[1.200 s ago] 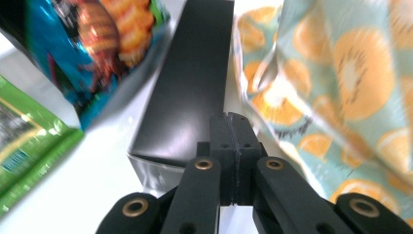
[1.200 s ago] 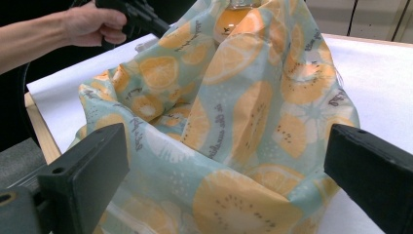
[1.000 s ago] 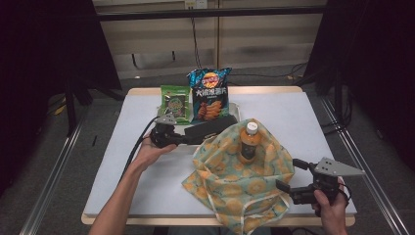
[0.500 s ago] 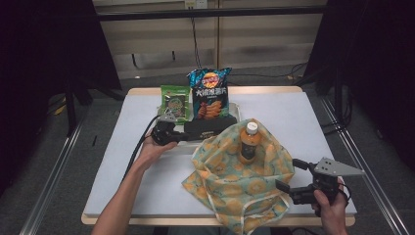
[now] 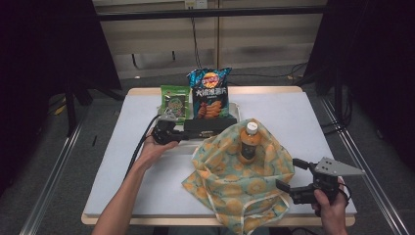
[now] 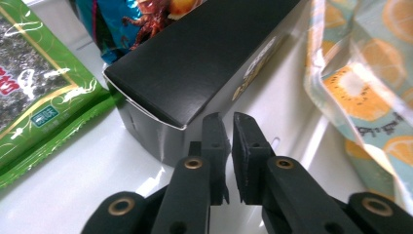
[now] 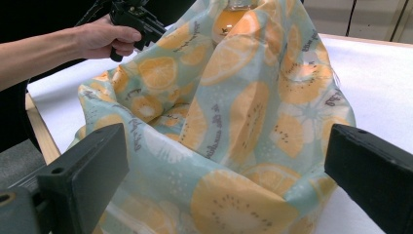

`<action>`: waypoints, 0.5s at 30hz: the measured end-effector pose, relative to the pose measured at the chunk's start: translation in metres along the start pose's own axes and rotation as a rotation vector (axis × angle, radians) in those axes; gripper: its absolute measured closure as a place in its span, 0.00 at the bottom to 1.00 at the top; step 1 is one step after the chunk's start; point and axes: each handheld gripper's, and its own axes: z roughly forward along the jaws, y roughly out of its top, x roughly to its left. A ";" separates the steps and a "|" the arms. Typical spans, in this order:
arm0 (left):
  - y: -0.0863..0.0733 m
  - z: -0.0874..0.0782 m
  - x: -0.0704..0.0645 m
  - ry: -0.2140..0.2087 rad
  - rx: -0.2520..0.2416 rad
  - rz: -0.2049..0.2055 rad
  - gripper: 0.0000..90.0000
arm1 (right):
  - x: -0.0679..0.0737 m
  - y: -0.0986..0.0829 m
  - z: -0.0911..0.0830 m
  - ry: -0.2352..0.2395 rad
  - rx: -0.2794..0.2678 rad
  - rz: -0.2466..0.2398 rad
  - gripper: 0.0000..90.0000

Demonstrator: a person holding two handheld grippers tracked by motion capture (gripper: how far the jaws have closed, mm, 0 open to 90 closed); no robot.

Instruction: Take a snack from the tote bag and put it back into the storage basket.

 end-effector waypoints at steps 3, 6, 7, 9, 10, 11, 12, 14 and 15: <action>-0.002 0.002 0.003 0.007 0.003 -0.009 0.91 | 0.000 0.000 0.001 0.001 0.005 -0.002 0.02; -0.003 0.003 0.004 0.016 0.002 -0.009 0.87 | 0.000 -0.001 0.000 -0.002 0.006 -0.003 0.02; -0.003 0.002 0.004 0.014 0.010 -0.005 0.86 | 0.000 -0.001 0.000 -0.004 0.006 -0.001 0.02; -0.003 0.000 0.003 0.017 -0.002 -0.004 0.85 | 0.000 -0.001 0.000 -0.007 0.003 0.001 0.02; -0.004 -0.001 0.004 0.009 -0.007 -0.007 0.85 | 0.000 -0.001 -0.001 -0.007 0.003 -0.006 0.02; -0.004 -0.002 0.003 0.006 -0.021 -0.015 0.84 | 0.000 -0.002 -0.002 -0.009 0.002 -0.004 0.02; -0.004 -0.004 0.002 0.001 -0.020 -0.010 0.83 | 0.000 -0.002 -0.002 -0.009 0.001 -0.004 0.02; -0.003 -0.008 0.000 0.001 -0.024 -0.006 0.82 | 0.000 -0.002 -0.004 -0.012 -0.001 -0.006 0.02; -0.003 -0.009 -0.001 -0.009 -0.038 -0.006 0.81 | 0.001 -0.002 -0.005 -0.012 -0.004 -0.002 0.02</action>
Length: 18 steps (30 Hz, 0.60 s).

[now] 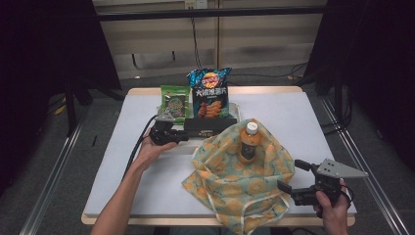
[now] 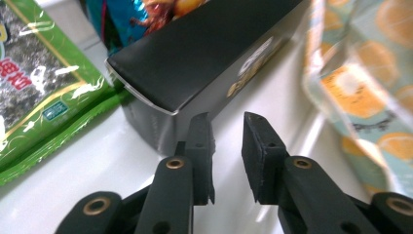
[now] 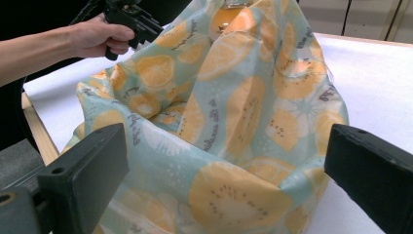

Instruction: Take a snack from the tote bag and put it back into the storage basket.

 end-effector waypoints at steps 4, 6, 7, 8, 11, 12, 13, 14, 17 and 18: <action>0.002 -0.005 -0.006 -0.009 -0.015 0.013 0.78 | 0.001 0.000 -0.003 -0.006 -0.001 -0.006 0.02; 0.003 -0.007 -0.010 -0.013 -0.034 0.007 0.76 | 0.001 0.001 -0.003 -0.006 -0.002 -0.003 0.02; 0.004 -0.009 -0.011 -0.011 -0.029 0.013 0.74 | 0.001 0.001 -0.002 -0.007 -0.002 -0.003 0.02; 0.005 -0.010 -0.013 -0.023 -0.043 0.014 0.72 | 0.001 0.001 -0.002 -0.007 -0.004 -0.006 0.02; 0.009 -0.016 -0.022 -0.035 -0.070 0.017 0.67 | 0.003 0.004 -0.003 -0.025 -0.012 -0.001 0.04; 0.009 -0.018 -0.024 -0.053 -0.084 0.012 0.66 | 0.003 0.005 -0.002 -0.046 -0.015 0.005 0.05; 0.008 -0.020 -0.027 -0.055 -0.104 0.010 0.66 | 0.003 0.005 -0.003 -0.043 -0.027 0.004 0.06; 0.008 -0.021 -0.031 -0.051 -0.103 0.016 0.66 | 0.002 0.007 -0.003 -0.039 -0.031 0.014 0.08; 0.009 -0.027 -0.040 -0.062 -0.125 0.023 0.65 | 0.002 0.009 -0.003 -0.058 -0.040 0.022 0.13; 0.010 -0.029 -0.043 -0.065 -0.127 0.030 0.65 | 0.001 0.009 -0.003 -0.063 -0.034 0.018 0.16</action>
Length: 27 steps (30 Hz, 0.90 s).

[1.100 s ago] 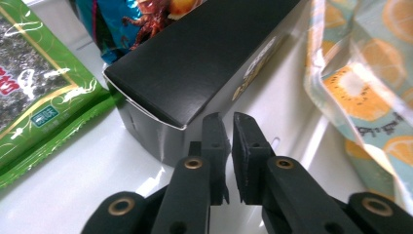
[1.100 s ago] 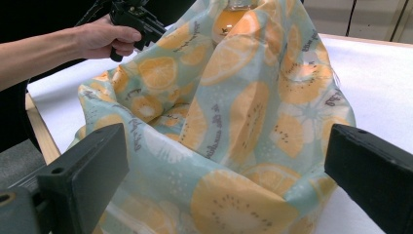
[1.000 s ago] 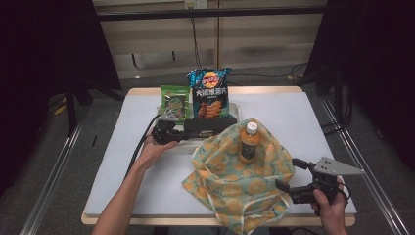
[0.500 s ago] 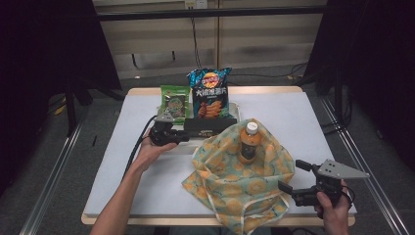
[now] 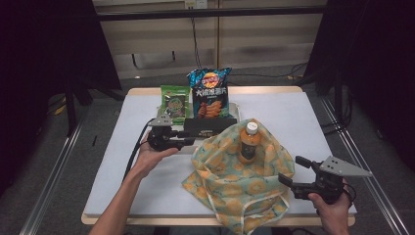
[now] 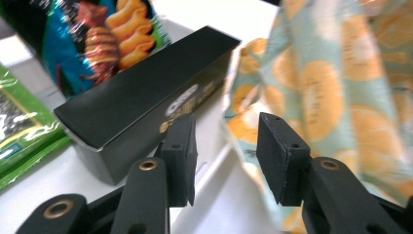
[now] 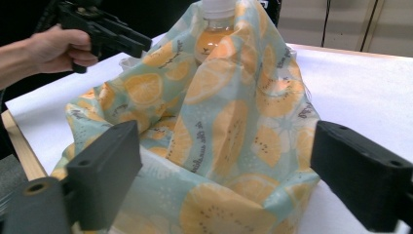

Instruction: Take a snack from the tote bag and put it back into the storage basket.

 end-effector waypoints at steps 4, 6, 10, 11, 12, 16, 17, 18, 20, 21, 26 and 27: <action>0.005 -0.002 -0.016 -0.025 -0.022 0.027 0.63 | 0.001 0.002 0.003 0.002 0.012 -0.006 0.22; 0.008 0.001 -0.023 -0.050 -0.032 0.040 0.62 | 0.001 0.003 0.005 0.003 0.011 -0.014 0.27; 0.011 0.007 -0.033 -0.079 -0.037 0.053 0.63 | 0.002 0.005 0.008 0.006 0.013 0.004 0.29; 0.011 0.007 -0.036 -0.084 -0.038 0.050 0.62 | 0.003 0.004 0.008 0.004 0.013 0.008 0.29; 0.012 0.007 -0.038 -0.084 -0.042 0.044 0.61 | 0.003 0.004 0.007 0.006 0.014 0.011 0.29; 0.019 0.005 -0.044 -0.085 -0.059 0.053 0.61 | 0.007 0.006 0.009 0.020 0.013 0.004 0.33; 0.020 0.005 -0.047 -0.090 -0.079 0.044 0.62 | 0.007 0.007 0.010 0.029 0.021 -0.009 0.34; 0.022 0.005 -0.049 -0.101 -0.085 0.049 0.62 | 0.007 0.008 0.011 0.029 0.029 -0.012 0.34; 0.024 0.007 -0.056 -0.117 -0.084 0.063 0.63 | 0.006 0.010 0.013 0.027 0.042 -0.020 0.38; 0.024 0.008 -0.059 -0.126 -0.083 0.070 0.65 | 0.006 0.012 0.014 0.029 0.040 -0.015 0.40; 0.029 0.017 -0.071 -0.159 -0.067 0.111 0.70 | -0.001 0.025 0.020 0.037 0.046 -0.022 0.50; 0.030 0.020 -0.073 -0.176 -0.069 0.118 0.70 | -0.002 0.027 0.021 0.035 0.049 -0.023 0.51</action>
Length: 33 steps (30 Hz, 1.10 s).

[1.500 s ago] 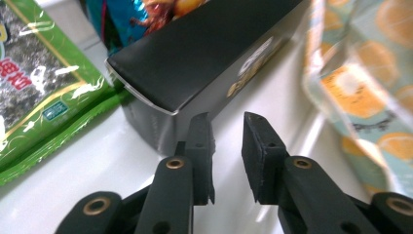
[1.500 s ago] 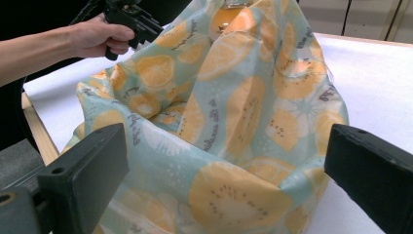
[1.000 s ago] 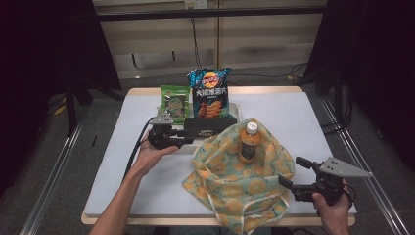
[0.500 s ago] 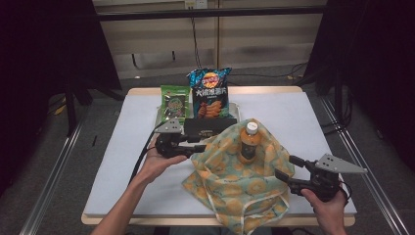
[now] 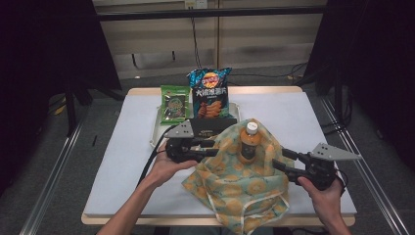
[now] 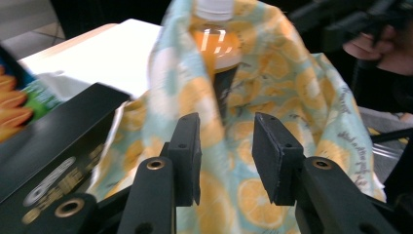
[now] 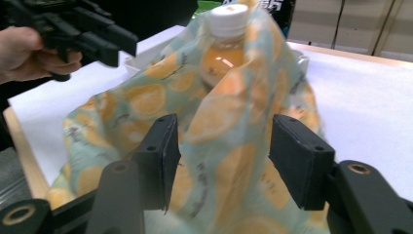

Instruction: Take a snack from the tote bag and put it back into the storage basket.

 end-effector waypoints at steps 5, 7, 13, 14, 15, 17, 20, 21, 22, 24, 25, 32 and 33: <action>0.002 0.018 -0.005 -0.024 0.021 0.012 0.70 | -0.008 0.016 0.012 0.004 -0.010 -0.007 0.52; 0.002 0.024 -0.006 -0.034 0.038 0.021 0.70 | -0.012 0.023 0.017 -0.003 -0.013 -0.020 0.53; 0.000 0.037 -0.004 -0.031 0.064 0.006 0.67 | -0.026 0.028 0.033 0.005 -0.002 0.006 0.59; -0.002 0.039 -0.004 -0.031 0.064 0.000 0.66 | -0.027 0.027 0.036 0.015 -0.003 0.016 0.64; -0.003 0.041 -0.003 -0.030 0.075 0.003 0.66 | -0.029 0.026 0.039 0.025 0.004 0.017 0.73; -0.006 0.043 -0.002 -0.021 0.089 0.001 0.65 | -0.031 0.025 0.043 0.021 0.008 0.024 0.82; -0.011 0.045 -0.001 -0.006 0.093 -0.011 0.61 | -0.036 0.022 0.046 0.000 0.008 0.031 0.95; -0.011 0.045 0.000 -0.003 0.104 -0.006 0.60 | -0.038 0.021 0.046 -0.014 0.008 0.030 0.97; -0.012 0.046 0.000 0.001 0.112 -0.004 0.60 | -0.039 0.019 0.045 -0.022 0.010 0.041 0.98; -0.013 0.048 -0.001 0.001 0.114 -0.001 0.59 | -0.043 0.016 0.044 -0.040 0.022 0.042 0.99; -0.013 0.049 -0.001 0.002 0.121 0.001 0.59 | -0.045 0.013 0.043 -0.046 0.033 0.044 1.00; -0.020 0.058 0.000 0.002 0.152 -0.004 0.59 | -0.054 -0.014 0.046 -0.073 0.135 0.041 1.00; -0.021 0.058 0.000 -0.002 0.157 -0.003 0.59 | -0.054 -0.015 0.046 -0.077 0.140 0.038 1.00</action>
